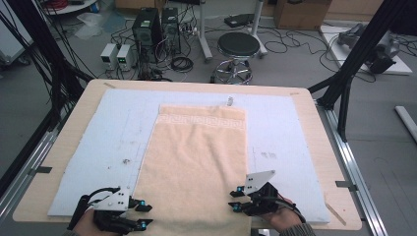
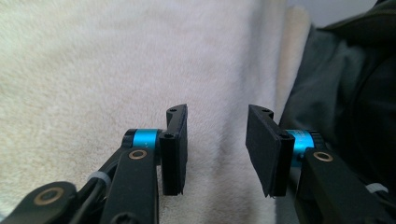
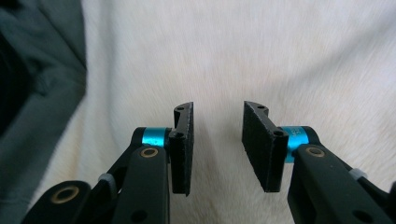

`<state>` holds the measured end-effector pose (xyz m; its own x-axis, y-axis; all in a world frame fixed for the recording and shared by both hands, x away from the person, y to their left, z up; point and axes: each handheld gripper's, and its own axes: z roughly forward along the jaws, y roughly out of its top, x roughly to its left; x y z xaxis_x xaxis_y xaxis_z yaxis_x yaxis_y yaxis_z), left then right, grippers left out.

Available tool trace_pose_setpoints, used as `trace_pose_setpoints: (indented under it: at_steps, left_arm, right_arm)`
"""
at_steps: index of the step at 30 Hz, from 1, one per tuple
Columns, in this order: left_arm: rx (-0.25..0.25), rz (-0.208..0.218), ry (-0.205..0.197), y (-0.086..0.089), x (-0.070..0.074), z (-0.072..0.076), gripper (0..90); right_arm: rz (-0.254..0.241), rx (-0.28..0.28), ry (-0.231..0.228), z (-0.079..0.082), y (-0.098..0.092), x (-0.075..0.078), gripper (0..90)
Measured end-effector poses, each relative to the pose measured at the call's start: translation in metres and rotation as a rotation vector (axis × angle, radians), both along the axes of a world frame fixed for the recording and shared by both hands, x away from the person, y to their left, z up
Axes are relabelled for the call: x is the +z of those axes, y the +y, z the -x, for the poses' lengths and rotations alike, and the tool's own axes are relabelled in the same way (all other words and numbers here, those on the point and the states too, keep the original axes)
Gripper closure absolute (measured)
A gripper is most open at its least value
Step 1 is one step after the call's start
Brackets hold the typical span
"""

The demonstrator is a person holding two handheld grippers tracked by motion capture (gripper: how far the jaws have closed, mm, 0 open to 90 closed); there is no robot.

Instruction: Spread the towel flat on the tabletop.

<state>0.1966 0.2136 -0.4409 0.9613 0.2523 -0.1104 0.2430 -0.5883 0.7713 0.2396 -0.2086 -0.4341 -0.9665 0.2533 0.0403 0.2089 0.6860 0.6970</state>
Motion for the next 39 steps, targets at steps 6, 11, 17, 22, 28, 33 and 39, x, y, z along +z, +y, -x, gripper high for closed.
trace_pose_setpoints:
  at_steps: [6,11,17,22,28,33,39]
  left_arm:
    - [0.026,-0.012,-0.034,-0.001,-0.003,-0.002,81.2]
    - [0.012,-0.013,-0.021,-0.005,-0.002,-0.003,87.1]
    - [-0.043,0.02,0.011,-0.007,0.001,0.007,87.1]
    - [0.006,0.064,0.005,0.001,0.005,0.003,76.5]
    - [0.062,0.077,-0.024,0.001,0.007,-0.005,69.3]
    - [0.11,0.106,-0.031,0.003,0.01,-0.012,65.7]
    - [0.175,0.159,-0.04,0.01,0.018,-0.018,59.9]
  right_arm:
    - [-0.016,0.011,-0.014,0.001,-0.008,-0.004,85.2]
    - [-0.016,0.026,-0.004,-0.002,-0.01,-0.004,86.9]
    - [-0.007,0.042,0.015,-0.001,-0.017,-0.001,86.5]
    - [-0.096,-0.017,0.012,-0.005,-0.02,0.01,76.0]
    - [-0.066,-0.05,0.017,-0.01,-0.018,0.001,71.9]
    - [-0.042,-0.047,0.027,-0.005,-0.017,-0.005,75.1]
    - [-0.06,-0.034,0.056,0.0,-0.02,-0.003,72.3]
